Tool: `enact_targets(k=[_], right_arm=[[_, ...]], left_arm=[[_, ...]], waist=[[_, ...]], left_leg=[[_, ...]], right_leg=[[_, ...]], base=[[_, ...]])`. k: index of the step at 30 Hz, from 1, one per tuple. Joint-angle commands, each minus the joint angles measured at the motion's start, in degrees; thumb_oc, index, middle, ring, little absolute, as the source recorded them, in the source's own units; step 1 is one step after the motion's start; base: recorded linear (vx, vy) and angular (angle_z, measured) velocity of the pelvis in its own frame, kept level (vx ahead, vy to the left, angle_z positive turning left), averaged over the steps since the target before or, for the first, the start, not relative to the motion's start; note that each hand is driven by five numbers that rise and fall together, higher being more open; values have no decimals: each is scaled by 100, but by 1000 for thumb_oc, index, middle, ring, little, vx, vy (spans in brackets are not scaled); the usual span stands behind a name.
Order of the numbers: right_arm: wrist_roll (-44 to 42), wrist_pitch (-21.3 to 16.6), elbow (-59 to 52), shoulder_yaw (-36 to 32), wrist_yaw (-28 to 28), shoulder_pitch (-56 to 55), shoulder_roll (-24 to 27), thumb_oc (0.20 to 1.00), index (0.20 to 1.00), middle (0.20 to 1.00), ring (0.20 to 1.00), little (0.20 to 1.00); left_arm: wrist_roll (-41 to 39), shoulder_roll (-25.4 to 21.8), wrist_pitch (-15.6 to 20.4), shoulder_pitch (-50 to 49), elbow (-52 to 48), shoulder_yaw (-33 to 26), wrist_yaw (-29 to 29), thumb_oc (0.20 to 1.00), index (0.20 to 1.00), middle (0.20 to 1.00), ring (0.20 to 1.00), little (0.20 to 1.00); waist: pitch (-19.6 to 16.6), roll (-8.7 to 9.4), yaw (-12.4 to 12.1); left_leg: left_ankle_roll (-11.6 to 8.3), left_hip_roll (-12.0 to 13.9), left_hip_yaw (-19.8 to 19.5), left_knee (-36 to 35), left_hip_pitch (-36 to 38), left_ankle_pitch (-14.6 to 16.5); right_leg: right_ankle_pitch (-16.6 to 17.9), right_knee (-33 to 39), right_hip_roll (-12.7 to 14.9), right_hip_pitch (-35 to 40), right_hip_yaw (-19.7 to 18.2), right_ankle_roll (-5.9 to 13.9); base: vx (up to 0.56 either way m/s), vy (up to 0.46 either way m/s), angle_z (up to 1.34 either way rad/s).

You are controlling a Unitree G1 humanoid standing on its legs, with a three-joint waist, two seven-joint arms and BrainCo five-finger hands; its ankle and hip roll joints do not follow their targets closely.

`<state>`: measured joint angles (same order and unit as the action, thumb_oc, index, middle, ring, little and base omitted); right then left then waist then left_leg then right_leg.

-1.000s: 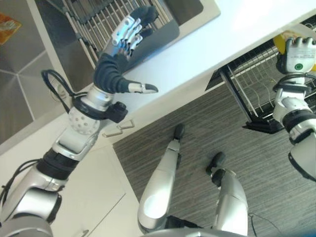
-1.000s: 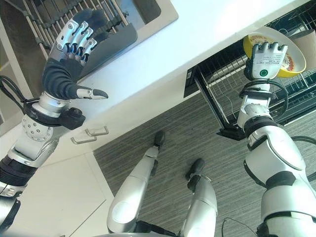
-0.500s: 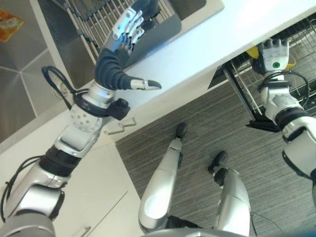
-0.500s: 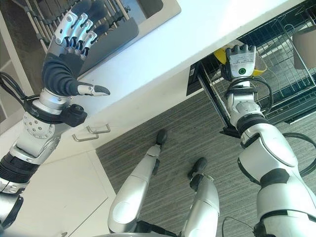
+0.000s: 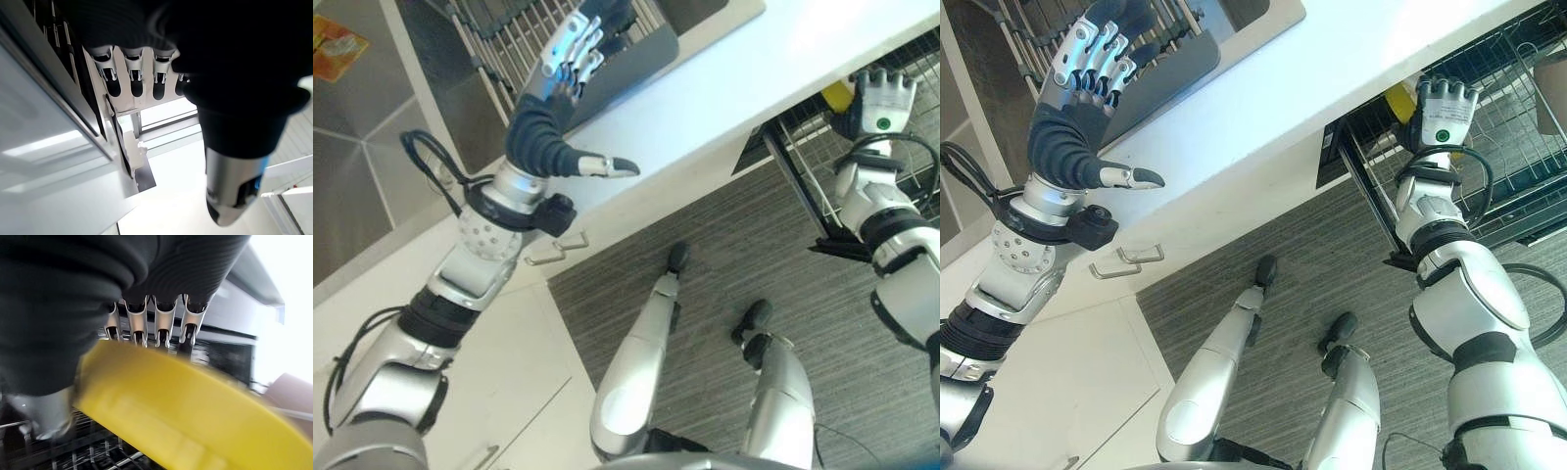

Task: Place the dishes in the dishwasher.

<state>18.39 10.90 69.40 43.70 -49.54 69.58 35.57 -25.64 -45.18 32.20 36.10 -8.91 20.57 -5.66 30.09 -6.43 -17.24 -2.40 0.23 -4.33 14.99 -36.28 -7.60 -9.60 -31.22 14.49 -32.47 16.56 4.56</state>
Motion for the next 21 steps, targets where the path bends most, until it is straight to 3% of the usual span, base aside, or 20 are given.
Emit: enact_targets(k=[1,7,12,13,21], right_arm=[[-841,62,182,-157,-429,531,73,1000,1000,1000,1000,1000],[-1555,64,322,-1132,-647,337,-289,1000,1000,1000,1000,1000],[-1698,131,318,-1280,-357,295,-332,1000,1000,1000,1000,1000],[-1695,72,394,-1321,-64,207,-415,1000,1000,1000,1000,1000],[-1982,-462,458,-1505,396,-204,-933,1000,1000,1000,1000,1000]], left_arm=[[325,537,129,136,107,169,-277,1000,1000,1000,1000,1000],[644,856,-117,236,10,312,-576,1000,1000,1000,1000,1000],[733,926,-247,313,-24,383,-695,1000,1000,1000,1000,1000],[735,975,-302,364,-11,417,-726,1000,1000,1000,1000,1000],[760,1105,-419,612,95,545,-837,1000,1000,1000,1000,1000]], waist=[[-29,-48,85],[-29,-168,143],[-29,-194,169],[-29,-201,182],[-29,-220,222]], left_leg=[[298,-146,-191,152,-108,563],[302,-162,-155,170,-61,605],[283,-148,-116,194,-20,626],[282,-137,-102,203,6,645],[286,-108,-54,152,139,649]], right_leg=[[599,280,111,-77,-48,190],[536,172,162,-95,-58,155],[518,109,221,-79,-46,161],[501,66,225,-81,-49,156],[519,75,277,10,-23,164]], base=[[3,44,0],[10,43,2],[7,19,3],[0,0,0],[0,0,0]])
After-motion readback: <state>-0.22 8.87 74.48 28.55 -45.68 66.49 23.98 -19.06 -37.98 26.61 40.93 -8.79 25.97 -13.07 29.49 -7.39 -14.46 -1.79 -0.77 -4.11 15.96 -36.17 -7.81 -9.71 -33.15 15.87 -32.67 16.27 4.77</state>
